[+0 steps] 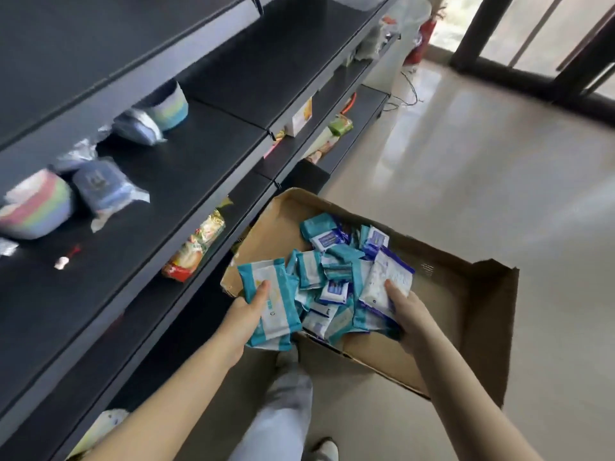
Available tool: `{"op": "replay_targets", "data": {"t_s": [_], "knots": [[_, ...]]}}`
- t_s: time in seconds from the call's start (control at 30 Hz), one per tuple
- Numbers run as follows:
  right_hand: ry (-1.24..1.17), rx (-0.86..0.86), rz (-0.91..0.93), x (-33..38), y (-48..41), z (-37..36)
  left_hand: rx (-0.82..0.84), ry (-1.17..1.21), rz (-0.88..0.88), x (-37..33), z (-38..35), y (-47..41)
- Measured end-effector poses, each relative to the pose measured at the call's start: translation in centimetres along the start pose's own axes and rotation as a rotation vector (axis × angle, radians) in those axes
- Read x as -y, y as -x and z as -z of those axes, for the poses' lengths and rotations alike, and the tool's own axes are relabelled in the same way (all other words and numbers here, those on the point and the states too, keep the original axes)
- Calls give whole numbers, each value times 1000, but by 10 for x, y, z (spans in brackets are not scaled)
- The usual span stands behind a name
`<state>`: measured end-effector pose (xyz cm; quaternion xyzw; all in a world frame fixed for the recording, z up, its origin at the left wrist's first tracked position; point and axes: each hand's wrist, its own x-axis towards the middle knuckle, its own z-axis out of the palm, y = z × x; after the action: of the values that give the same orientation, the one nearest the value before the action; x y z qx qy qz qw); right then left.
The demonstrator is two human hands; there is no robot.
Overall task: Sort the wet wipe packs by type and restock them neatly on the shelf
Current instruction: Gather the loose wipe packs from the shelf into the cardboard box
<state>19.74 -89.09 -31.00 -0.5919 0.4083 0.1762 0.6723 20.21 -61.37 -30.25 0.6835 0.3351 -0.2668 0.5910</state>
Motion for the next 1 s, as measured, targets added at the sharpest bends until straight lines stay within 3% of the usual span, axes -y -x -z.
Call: {"op": "replay_targets", "data": {"t_s": [0.07,0.2,0.37,0.5,0.63,0.8,1.0], "knots": [[3,-14,18,1,-13,-10,-2,14,40,6,-10,-15],[54,-168,28,6,-139,-34,-46,-24,132,8,-57,-129],[192,-212,20,-1,-272,-50,-26,5,203,21,-101,-255],[348,-240,23,-14,-351,-49,-54,89,290,34,-126,-305],[412,-279,-52,4,-361,-68,-86,6,284,41,-134,-319],[444,-294,-54,12,-369,-71,50,32,333,35,-129,-332],[543,-325,122,16,-338,-65,52,79,345,23,-124,-326]]}}
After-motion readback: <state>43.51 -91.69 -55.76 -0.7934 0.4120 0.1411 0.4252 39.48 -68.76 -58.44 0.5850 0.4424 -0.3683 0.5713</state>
